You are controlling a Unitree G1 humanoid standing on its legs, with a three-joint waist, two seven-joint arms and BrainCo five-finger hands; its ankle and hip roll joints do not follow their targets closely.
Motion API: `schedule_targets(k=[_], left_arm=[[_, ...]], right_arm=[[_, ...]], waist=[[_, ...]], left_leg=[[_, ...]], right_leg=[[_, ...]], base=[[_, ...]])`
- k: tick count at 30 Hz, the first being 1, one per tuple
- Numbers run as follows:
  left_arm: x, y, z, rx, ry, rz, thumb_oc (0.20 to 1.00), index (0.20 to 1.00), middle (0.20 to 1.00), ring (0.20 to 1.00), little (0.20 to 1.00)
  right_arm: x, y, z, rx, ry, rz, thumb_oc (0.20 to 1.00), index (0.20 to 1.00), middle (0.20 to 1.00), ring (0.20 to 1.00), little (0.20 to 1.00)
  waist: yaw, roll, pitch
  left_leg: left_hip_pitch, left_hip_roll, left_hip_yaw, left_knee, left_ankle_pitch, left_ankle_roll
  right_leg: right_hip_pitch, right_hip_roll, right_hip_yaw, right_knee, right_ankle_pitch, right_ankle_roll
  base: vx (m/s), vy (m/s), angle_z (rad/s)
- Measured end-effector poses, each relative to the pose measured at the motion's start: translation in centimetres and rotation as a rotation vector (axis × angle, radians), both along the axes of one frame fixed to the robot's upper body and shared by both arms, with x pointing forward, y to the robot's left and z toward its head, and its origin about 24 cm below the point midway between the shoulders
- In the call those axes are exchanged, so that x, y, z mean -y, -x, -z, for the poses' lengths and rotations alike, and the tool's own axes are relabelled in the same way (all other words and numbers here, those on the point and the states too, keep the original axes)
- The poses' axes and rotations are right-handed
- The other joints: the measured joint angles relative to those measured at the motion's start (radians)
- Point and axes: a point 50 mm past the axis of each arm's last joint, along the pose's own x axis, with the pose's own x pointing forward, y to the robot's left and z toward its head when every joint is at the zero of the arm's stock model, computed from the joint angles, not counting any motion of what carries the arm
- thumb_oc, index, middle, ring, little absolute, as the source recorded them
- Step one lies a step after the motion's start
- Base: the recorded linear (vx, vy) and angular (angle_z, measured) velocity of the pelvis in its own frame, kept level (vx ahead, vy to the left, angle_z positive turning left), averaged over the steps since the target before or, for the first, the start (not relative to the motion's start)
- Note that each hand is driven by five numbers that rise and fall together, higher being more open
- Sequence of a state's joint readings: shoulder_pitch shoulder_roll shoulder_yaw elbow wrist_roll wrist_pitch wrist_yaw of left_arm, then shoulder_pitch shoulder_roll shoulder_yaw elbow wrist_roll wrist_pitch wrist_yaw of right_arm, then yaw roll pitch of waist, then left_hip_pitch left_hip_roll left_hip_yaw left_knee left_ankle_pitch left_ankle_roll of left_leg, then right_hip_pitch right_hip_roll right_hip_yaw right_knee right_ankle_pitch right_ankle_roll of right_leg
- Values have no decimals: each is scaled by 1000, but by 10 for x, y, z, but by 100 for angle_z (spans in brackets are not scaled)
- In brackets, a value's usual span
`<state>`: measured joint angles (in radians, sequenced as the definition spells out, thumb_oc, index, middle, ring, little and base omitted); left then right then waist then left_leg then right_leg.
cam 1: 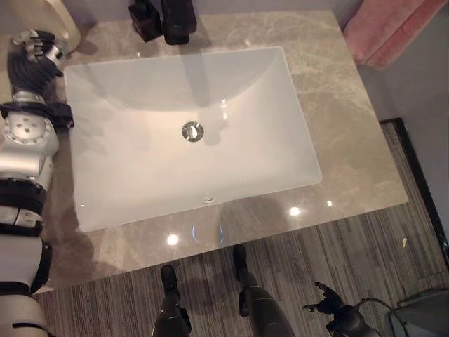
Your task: Put brush and paste in cup on sink, flatten towel.
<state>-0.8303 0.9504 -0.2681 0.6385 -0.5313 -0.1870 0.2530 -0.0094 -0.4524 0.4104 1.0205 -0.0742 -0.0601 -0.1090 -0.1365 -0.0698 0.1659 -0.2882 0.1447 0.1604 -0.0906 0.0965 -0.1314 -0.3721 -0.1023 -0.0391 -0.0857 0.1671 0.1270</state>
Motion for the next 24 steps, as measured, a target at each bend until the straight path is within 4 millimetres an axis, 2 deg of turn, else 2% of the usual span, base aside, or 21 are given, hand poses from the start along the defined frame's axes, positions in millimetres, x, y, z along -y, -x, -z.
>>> schedule_targets(k=[1, 3, 5, 6, 8, 10, 13, 17, 19, 21, 22, 24], left_arm=[[4, 4, 16, -26, 2, 35, 1000, 1000, 1000, 1000, 1000], [10, 13, 32, -47, 0, 84, 1000, 1000, 1000, 1000, 1000], [5, 40, 54, -56, 37, 106, 1000, 1000, 1000, 1000, 1000], [7, 48, 74, -110, 50, 119, 1000, 1000, 1000, 1000, 1000], [1, 65, 99, -146, 121, 96, 1000, 1000, 1000, 1000, 1000], [-1, 95, 123, -119, 261, 82, 1000, 1000, 1000, 1000, 1000], [0, 118, 146, -130, 348, 69, 1000, 1000, 1000, 1000, 1000], [-18, 144, 182, -158, 465, -120, 1000, 1000, 1000, 1000, 1000], [-32, 163, 205, -183, 522, -281, 1000, 1000, 1000, 1000, 1000], [-39, 177, 223, -175, 602, -399, 1000, 1000, 1000, 1000, 1000], [-45, 191, 234, -187, 629, -493, 1000, 1000, 1000, 1000, 1000], [-50, 203, 241, -196, 636, -575, 1000, 1000, 1000, 1000, 1000]], right_arm=[[3, 4, 1, -14, 8, 17, 1000, 1000, 1000, 1000, 1000], [6, 5, 1, -21, 14, 37, 1000, 1000, 1000, 1000, 1000], [9, 3, 0, -10, 17, 70, 1000, 1000, 1000, 1000, 1000], [13, 11, 1, -33, 28, 90, 1000, 1000, 1000, 1000, 1000], [15, 17, 3, -60, 42, 85, 1000, 1000, 1000, 1000, 1000], [15, 20, 4, -61, 39, 108, 1000, 1000, 1000, 1000, 1000], [15, 26, 6, -69, 29, 141, 1000, 1000, 1000, 1000, 1000], [13, 30, 9, -74, 13, 173, 1000, 1000, 1000, 1000, 1000], [13, 41, 13, -110, 13, 199, 1000, 1000, 1000, 1000, 1000], [15, 55, 16, -145, 20, 230, 1000, 1000, 1000, 1000, 1000], [16, 63, 17, -165, 23, 236, 1000, 1000, 1000, 1000, 1000], [17, 73, 19, -186, 30, 245, 1000, 1000, 1000, 1000, 1000]], waist=[[6, 5, 3], [15, 14, 7], [13, 24, 11], [17, 38, 16], [42, 49, 14], [54, 52, 11], [89, 50, 2], [100, 59, -29], [101, 66, -68], [104, 74, -88], [122, 79, -105], [124, 77, -126]], left_leg=[[22, 1, 0, 0, -5, -1], [43, 1, -2, 0, -7, -1], [86, 2, 0, 0, -14, 0], [120, 2, -17, -1, -22, 0], [159, 2, -21, -1, -33, 1], [194, -1, -28, 0, -40, 3], [236, -1, -41, 0, -47, 4], [269, 2, -61, -1, -52, 10], [276, 5, -75, -1, -53, 10], [282, 4, -101, -1, -53, 10], [288, 7, -106, -1, -54, 11], [288, 8, -119, -1, -54, 11]], right_leg=[[23, 1, 0, 0, -7, 0], [45, 0, -2, 0, -14, 2], [84, 1, -1, 0, -15, 1], [126, 1, -6, 0, -27, 2], [167, -1, -16, 0, -37, 3], [206, -4, -21, 0, -46, 8], [255, -4, -30, 0, -57, 6], [303, -4, -53, 0, -67, 8], [318, -2, -67, -1, -77, 7], [341, -4, -92, -8, -85, 6], [350, -3, -99, -8, -93, 6], [356, -2, -110, -8, -101, 5]], base=[[0, 0, 0], [43, -2, 1], [11, -2, -3], [23, 1, 6], [33, -11, 10], [37, -2, 11], [6, -7, 12], [-12, -27, 12], [9, -57, 24], [46, -56, 30], [44, -48, 25], [24, -38, 17]])
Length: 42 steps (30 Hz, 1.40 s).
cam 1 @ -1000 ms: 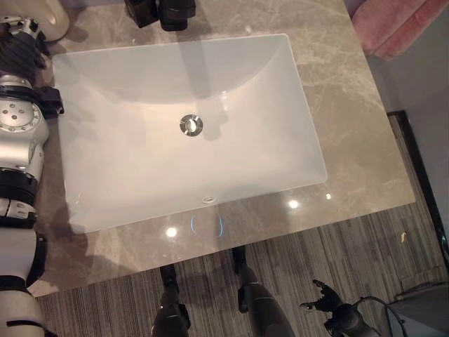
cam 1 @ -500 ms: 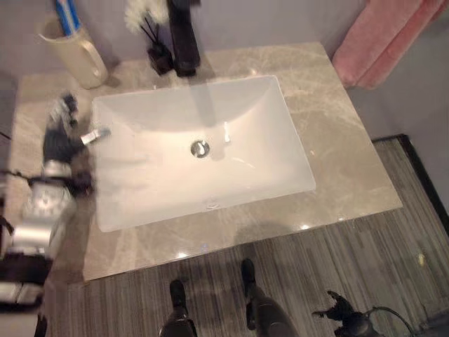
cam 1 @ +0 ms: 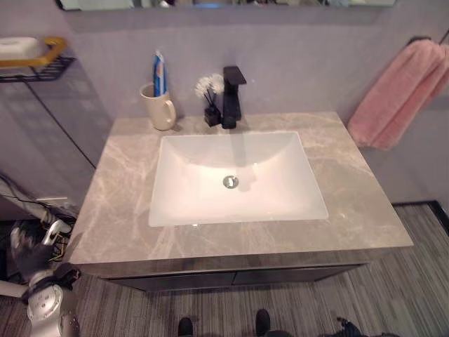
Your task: Put brush and paste in cup on sink, flatten towel.
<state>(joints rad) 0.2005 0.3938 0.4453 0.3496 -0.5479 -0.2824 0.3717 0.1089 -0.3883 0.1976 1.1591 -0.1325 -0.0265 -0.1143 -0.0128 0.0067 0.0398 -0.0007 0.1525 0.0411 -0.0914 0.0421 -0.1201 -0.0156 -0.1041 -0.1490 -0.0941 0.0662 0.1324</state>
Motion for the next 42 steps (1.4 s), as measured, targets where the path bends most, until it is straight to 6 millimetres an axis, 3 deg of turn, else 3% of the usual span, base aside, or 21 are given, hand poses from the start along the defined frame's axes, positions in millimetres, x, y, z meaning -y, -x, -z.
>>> schedule_targets(k=[4, 7, 9, 12, 13, 15, 16, 18, 22, 23, 26, 29, 30, 31, 32, 33, 35, 37, 39, 41, 42], left_arm=[[-14, 38, 40, -186, 76, -201, 1000, 1000, 1000, 1000, 1000], [-8, 72, 81, -394, 191, -286, 1000, 1000, 1000, 1000, 1000], [4, 108, 112, -612, 293, -319, 1000, 1000, 1000, 1000, 1000], [59, 174, 157, -995, 599, -289, 1000, 1000, 1000, 1000, 1000], [73, 178, 164, -1062, 639, -186, 1000, 1000, 1000, 1000, 1000], [105, 180, 176, -1228, 685, 118, 1000, 1000, 1000, 1000, 1000], [117, 180, 180, -1323, 658, 265, 1000, 1000, 1000, 1000, 1000], [134, 169, 186, -1474, 543, 541, 1000, 1000, 1000, 1000, 1000], [127, 84, 179, -1495, 20, 966, 1000, 1000, 1000, 1000, 1000], [131, 51, 173, -1443, -118, 1038, 1000, 1000, 1000, 1000, 1000], [147, 18, 166, -1380, -316, 1214, 1000, 1000, 1000, 1000, 1000], [174, -12, 154, -1173, -355, 1270, 1000, 1000, 1000, 1000, 1000], [177, -18, 149, -1111, -353, 1269, 1000, 1000, 1000, 1000, 1000], [178, -18, 147, -1090, -339, 1262, 1000, 1000, 1000, 1000, 1000], [182, -20, 144, -1042, -319, 1257, 1000, 1000, 1000, 1000, 1000], [185, -24, 140, -993, -294, 1250, 1000, 1000, 1000, 1000, 1000], [193, -31, 130, -883, -253, 1243, 1000, 1000, 1000, 1000, 1000], [195, -33, 125, -840, -228, 1230, 1000, 1000, 1000, 1000, 1000], [189, -36, 121, -814, -225, 1213, 1000, 1000, 1000, 1000, 1000], [188, -44, 113, -752, -198, 1171, 1000, 1000, 1000, 1000, 1000], [185, -44, 109, -715, -171, 1142, 1000, 1000, 1000, 1000, 1000]], right_arm=[[0, -1, -1, 15, 10, -2, 1000, 1000, 1000, 1000, 1000], [-2, -1, 0, 25, 4, -7, 1000, 1000, 1000, 1000, 1000], [-2, 1, 0, 19, 4, -5, 1000, 1000, 1000, 1000, 1000], [0, 1, 0, 7, 10, -21, 1000, 1000, 1000, 1000, 1000], [0, 4, 1, -6, 9, -27, 1000, 1000, 1000, 1000, 1000], [3, 8, 1, -40, 17, -28, 1000, 1000, 1000, 1000, 1000], [4, 5, 0, -35, 17, -29, 1000, 1000, 1000, 1000, 1000], [1, 1, 1, -26, 3, -35, 1000, 1000, 1000, 1000, 1000], [-13, 2, 7, -43, -35, -34, 1000, 1000, 1000, 1000, 1000], [-14, -1, 6, -31, -32, -26, 1000, 1000, 1000, 1000, 1000], [-16, -11, 6, -5, -44, 0, 1000, 1000, 1000, 1000, 1000], [-15, -11, 5, 24, -57, 59, 1000, 1000, 1000, 1000, 1000], [-18, -21, 2, 99, -77, 115, 1000, 1000, 1000, 1000, 1000], [-19, -26, 1, 136, -89, 135, 1000, 1000, 1000, 1000, 1000], [-21, -41, -5, 232, -112, 184, 1000, 1000, 1000, 1000, 1000], [-21, -47, -8, 282, -123, 203, 1000, 1000, 1000, 1000, 1000], [-21, -59, -16, 365, -151, 231, 1000, 1000, 1000, 1000, 1000], [-23, -61, -19, 403, -168, 239, 1000, 1000, 1000, 1000, 1000], [-25, -61, -19, 420, -176, 241, 1000, 1000, 1000, 1000, 1000], [-21, -83, -32, 502, -161, 210, 1000, 1000, 1000, 1000, 1000], [-22, -97, -38, 546, -164, 190, 1000, 1000, 1000, 1000, 1000]], waist=[[3, 5, -27], [-4, 4, -34], [-8, 2, -37], [-32, 4, -41], [-31, -1, -40], [-17, -16, -37], [-19, -15, -35], [-41, -15, -36], [-84, -45, -31], [-99, -59, -19], [-143, -90, 13], [-147, -109, 44], [-150, -127, 54], [-145, -121, 63], [-133, -109, 74], [-132, -84, 88], [-104, -27, 108], [-78, -10, 110], [-70, -39, 95], [-49, -2, 90], [-13, 27, 87]], left_leg=[[4, -1, -4, 0, 0, 0], [17, -1, -2, 0, -1, 1], [17, -2, 0, 0, -2, 0], [43, -9, 32, 2, -15, 5], [39, -15, 25, 16, -26, 7], [34, -71, -102, 50, -75, 33], [31, -91, -119, 64, -90, 52], [31, -109, -109, 74, -97, 61], [-19, -157, -52, 119, -121, 90], [-31, -182, -34, 139, -130, 105], [-38, -211, 31, 160, -142, 125], [-81, -203, 92, 210, -145, 146], [-82, -204, 132, 224, -149, 153], [-83, -197, 158, 223, -154, 159], [-67, -166, 219, 224, -157, 159], [-64, -134, 248, 227, -158, 162], [-19, -69, 308, 185, -139, 143], [24, -50, 342, 154, -127, 124], [35, -69, 373, 153, -124, 112], [13, -91, 320, 126, -161, 152], [42, -83, 317, 53, -107, 180]], right_leg=[[7, 0, -3, 0, 0, -1], [16, -1, -2, 0, -2, -1], [16, -1, 1, 0, -2, -1], [14, -3, 39, 1, -1, -3], [14, -4, 49, 2, 0, -4], [3, -18, 93, 8, 12, -7], [-4, -27, 118, 8, 16, -5], [-18, -39, 151, 9, 22, -1], [-119, -60, 259, 57, 45, 33], [-146, -72, 307, 64, 68, 46], [-171, -101, 375, 50, 68, 60], [-229, -101, 382, 55, -53, 78], [-254, -107, 348, 60, -87, 36], [-265, -112, 316, 70, -101, 26], [-296, -118, 189, 104, -112, -27], [-309, -99, 125, 176, -103, -18], [-321, -47, 77, 418, -131, -5], [-255, -37, 33, 486, -162, -3], [-151, -67, -24, 380, -144, -25], [-132, 5, 12, 214, -39, -32], [-137, 18, -23, 170, -40, -3]], base=[[6, -17, 3], [0, 0, 0], [2, 18, -4], [-40, 47, -28], [-80, 78, -41], [-47, 96, -49], [-40, 135, -61], [-80, 147, -50], [-233, 255, -68], [-188, 210, -92], [-131, 156, -80], [-149, 105, -79], [-140, 66, -84], [-225, 108, -127], [-212, 74, -121], [-247, 71, -124], [-104, -7, -91], [-89, -37, -80], [-77, -60, -71], [-107, -156, -148], [-161, -217, -178]])
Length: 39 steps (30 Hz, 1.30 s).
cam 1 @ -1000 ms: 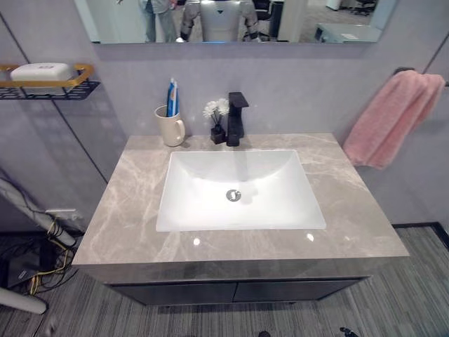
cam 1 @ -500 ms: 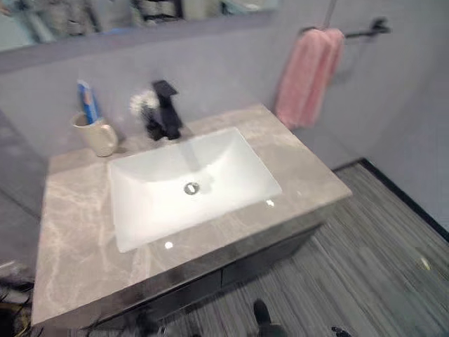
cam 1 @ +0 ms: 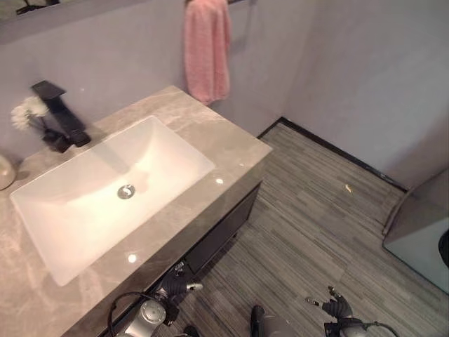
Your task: Put brush and paste in cup on sink, flatten towel.
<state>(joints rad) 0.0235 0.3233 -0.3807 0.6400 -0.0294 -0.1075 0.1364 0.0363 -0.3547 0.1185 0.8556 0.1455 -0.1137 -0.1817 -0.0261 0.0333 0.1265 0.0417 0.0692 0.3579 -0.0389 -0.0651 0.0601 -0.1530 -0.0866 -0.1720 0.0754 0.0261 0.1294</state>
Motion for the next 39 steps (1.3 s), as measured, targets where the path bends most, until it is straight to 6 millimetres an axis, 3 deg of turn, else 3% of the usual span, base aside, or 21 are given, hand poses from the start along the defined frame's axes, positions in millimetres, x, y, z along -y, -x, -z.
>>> schedule_targets(k=[1, 2, 3, 5, 6, 8, 10, 12, 13, 15, 17, 18, 23, 28, 30, 34, 39], left_arm=[[-2, -3, -3, 24, 27, -50, 1000, 1000, 1000, 1000, 1000], [-2, -7, -7, 47, 54, -78, 1000, 1000, 1000, 1000, 1000], [-11, -4, -10, 68, 64, -126, 1000, 1000, 1000, 1000, 1000], [-24, -3, -10, 66, 41, -161, 1000, 1000, 1000, 1000, 1000], [-29, -6, -13, 75, 25, -160, 1000, 1000, 1000, 1000, 1000], [-32, -10, -16, 91, 13, -162, 1000, 1000, 1000, 1000, 1000], [-28, -20, -21, 120, 22, -150, 1000, 1000, 1000, 1000, 1000], [-27, -22, -22, 129, 22, -148, 1000, 1000, 1000, 1000, 1000], [-26, -21, -21, 126, 20, -144, 1000, 1000, 1000, 1000, 1000], [-26, -16, -17, 108, 16, -145, 1000, 1000, 1000, 1000, 1000], [-22, -14, -16, 103, 3, -122, 1000, 1000, 1000, 1000, 1000], [-23, -14, -16, 104, 1, -124, 1000, 1000, 1000, 1000, 1000], [-25, -15, -17, 110, -6, -125, 1000, 1000, 1000, 1000, 1000], [-25, -19, -22, 134, -4, -121, 1000, 1000, 1000, 1000, 1000], [-26, -25, -37, 199, -4, -89, 1000, 1000, 1000, 1000, 1000], [-21, -60, -92, 438, 0, 4, 1000, 1000, 1000, 1000, 1000], [-13, -63, -91, 437, 28, 1, 1000, 1000, 1000, 1000, 1000]], right_arm=[[-2, -7, -4, 29, 7, -6, 1000, 1000, 1000, 1000, 1000], [-2, -9, -5, 33, 8, -12, 1000, 1000, 1000, 1000, 1000], [-8, -5, -6, 40, 10, -50, 1000, 1000, 1000, 1000, 1000], [-12, -6, -15, 89, 23, -101, 1000, 1000, 1000, 1000, 1000], [-11, -7, -22, 115, 47, -140, 1000, 1000, 1000, 1000, 1000], [-2, -6, -29, 123, 96, -172, 1000, 1000, 1000, 1000, 1000], [9, 1, -34, 121, 135, -180, 1000, 1000, 1000, 1000, 1000], [13, 1, -38, 125, 157, -197, 1000, 1000, 1000, 1000, 1000], [12, 0, -38, 125, 159, -214, 1000, 1000, 1000, 1000, 1000], [9, -2, -38, 127, 149, -237, 1000, 1000, 1000, 1000, 1000], [10, 5, -36, 109, 145, -252, 1000, 1000, 1000, 1000, 1000], [9, 8, -34, 97, 137, -255, 1000, 1000, 1000, 1000, 1000], [-2, -3, -40, 152, 120, -289, 1000, 1000, 1000, 1000, 1000], [-7, -16, -44, 191, 109, -286, 1000, 1000, 1000, 1000, 1000], [-11, -20, -44, 215, 71, -253, 1000, 1000, 1000, 1000, 1000], [-13, -38, -55, 287, 31, -232, 1000, 1000, 1000, 1000, 1000], [-18, -47, -57, 300, 23, -248, 1000, 1000, 1000, 1000, 1000]], waist=[[8, 17, 7], [14, 14, 7], [27, -12, -6], [20, -29, -26], [19, -42, -23], [0, -62, -19], [-24, -65, -20], [-17, -68, -16], [-13, -76, -12], [0, -78, -11], [-4, -42, -18], [-4, -28, -19], [-9, -38, -14], [0, -44, -4], [10, -47, 3], [9, -42, 46], [12, -38, 48]], left_leg=[[33, 28, 68, -29, 39, -66], [42, 42, 95, -12, 32, -77], [58, 55, 148, 38, 2, -106], [59, 92, 186, 120, -23, -98], [40, 116, 171, 174, -34, -92], [3, 109, 115, 163, -42, -117], [-71, 107, 62, 156, -13, -150], [-141, 72, -53, 159, 2, -142], [-162, 16, -181, 142, 8, -142], [-177, -40, -294, 135, 16, -139], [-208, -48, -298, 136, 52, -99], [-212, -38, -303, 143, 107, -60], [-169, -69, -260, 86, 114, -59], [-99, -106, -237, 71, 82, -13], [-100, -109, -226, 92, 68, -3], [-220, -120, -238, 314, -32, 19], [-214, -131, -268, 376, -79, 21]], right_leg=[[-4, -31, -142, 48, -64, -55], [-4, -51, -212, 94, -92, -56], [-8, -88, -249, 184, -125, -86], [3, -31, -158, 149, -105, -98], [23, -12, -127, 104, -87, -134], [68, 20, -78, 4, -34, -155], [90, 44, -61, -56, -10, -163], [98, 65, -9, -73, -2, -176], [108, 70, 32, -84, 1, -176], [122, 71, 68, -96, 5, -179], [133, 102, 80, -100, 3, -164], [138, 118, 87, -95, -4, -151], [76, 81, 120, 14, -63, -109], [77, 46, 160, 121, -155, -89], [65, 41, 164, 162, -175, -87], [-20, 12, 129, 351, -259, -85], [16, -1, 96, 371, -304, -88]], base=[[-123, -230, -158], [-48, -358, -148], [-3, -360, -143], [17, -259, -128], [17, -175, -95], [-32, -261, -86], [-71, -277, -55], [32, -195, -85], [75, -147, -100], [94, -107, -99], [88, -13, -65], [92, -12, -29], [113, 51, -23], [121, 130, -13], [-10, 108, -10], [-9, 69, 17], [122, 28, 22]])
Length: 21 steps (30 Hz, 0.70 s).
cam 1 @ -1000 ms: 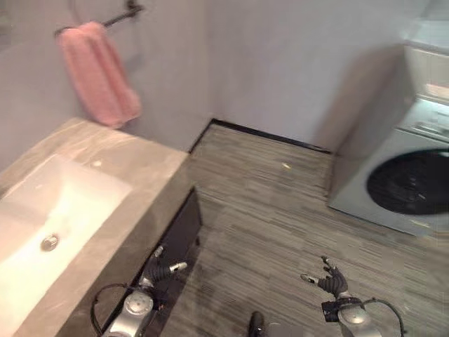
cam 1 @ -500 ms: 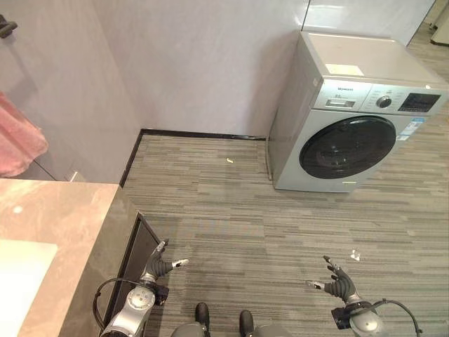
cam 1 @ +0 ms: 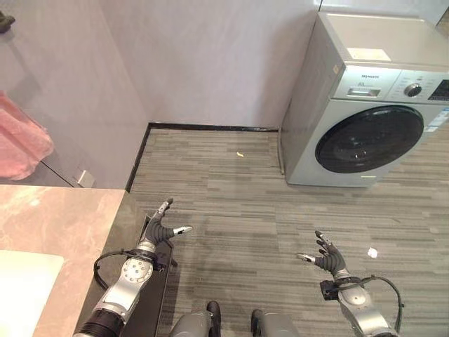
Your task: Put brush and paste in cup on sink, flatten towel.
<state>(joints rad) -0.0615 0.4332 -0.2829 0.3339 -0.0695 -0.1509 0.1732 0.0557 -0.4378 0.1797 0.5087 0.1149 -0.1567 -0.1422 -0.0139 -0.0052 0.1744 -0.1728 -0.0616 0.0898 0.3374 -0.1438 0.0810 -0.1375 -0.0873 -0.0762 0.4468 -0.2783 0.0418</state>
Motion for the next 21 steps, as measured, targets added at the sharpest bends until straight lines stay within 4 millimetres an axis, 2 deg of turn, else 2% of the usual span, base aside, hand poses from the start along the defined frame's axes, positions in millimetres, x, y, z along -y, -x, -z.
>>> schedule_targets(k=[7, 9, 12, 13, 14, 17, 18, 21], left_arm=[[-6, 19, 22, -100, 2, -36, 1000, 1000, 1000, 1000, 1000], [-7, 22, 26, -120, 8, -44, 1000, 1000, 1000, 1000, 1000], [-9, 28, 31, -143, 9, -54, 1000, 1000, 1000, 1000, 1000], [-10, 32, 35, -163, 8, -61, 1000, 1000, 1000, 1000, 1000], [-10, 37, 39, -183, 8, -59, 1000, 1000, 1000, 1000, 1000], [-14, 45, 48, -226, 5, -78, 1000, 1000, 1000, 1000, 1000], [-15, 49, 57, -260, 22, -114, 1000, 1000, 1000, 1000, 1000], [-20, 59, 70, -330, 12, -138, 1000, 1000, 1000, 1000, 1000]], right_arm=[[0, 9, 7, -31, -51, 21, 1000, 1000, 1000, 1000, 1000], [2, 15, 10, -46, -54, 34, 1000, 1000, 1000, 1000, 1000], [3, 20, 13, -60, -65, 45, 1000, 1000, 1000, 1000, 1000], [2, 17, 12, -54, -70, 37, 1000, 1000, 1000, 1000, 1000], [2, 22, 14, -66, -74, 43, 1000, 1000, 1000, 1000, 1000], [2, 29, 18, -85, -82, 50, 1000, 1000, 1000, 1000, 1000], [2, 30, 19, -88, -88, 56, 1000, 1000, 1000, 1000, 1000], [1, 37, 23, -110, -96, 64, 1000, 1000, 1000, 1000, 1000]], waist=[[-1, 2, -20], [-3, 9, -23], [-6, 14, -30], [-7, 18, -31], [-26, 11, -39], [-32, 10, -49], [-30, 4, -61], [-42, -12, -64]], left_leg=[[0, -15, -16, -26, 1, 3], [27, -16, -22, -56, 11, 4], [49, 0, -15, -71, -8, 18], [59, 2, -23, -87, -6, 28], [73, 6, -26, -103, -8, 34], [86, 19, -15, -120, -10, 37], [85, 24, -11, -133, -11, 35], [96, 34, -31, -132, -32, -5]], right_leg=[[0, -9, -12, -5, 2, 7], [-43, -11, 9, 92, 30, 46], [-69, 2, 14, 158, 66, 51], [-120, 4, 22, 234, 88, 60], [-145, 6, 21, 227, 85, 56], [-193, 6, -4, 99, 96, 54], [-197, -1, -41, -19, 118, 50], [-212, 6, -39, -162, 211, 64]], base=[[103, 74, 6], [64, 83, 0], [153, 17, -20], [148, -19, -15], [141, -17, -14], [255, -106, -6], [287, -141, -12], [301, -173, 15]])
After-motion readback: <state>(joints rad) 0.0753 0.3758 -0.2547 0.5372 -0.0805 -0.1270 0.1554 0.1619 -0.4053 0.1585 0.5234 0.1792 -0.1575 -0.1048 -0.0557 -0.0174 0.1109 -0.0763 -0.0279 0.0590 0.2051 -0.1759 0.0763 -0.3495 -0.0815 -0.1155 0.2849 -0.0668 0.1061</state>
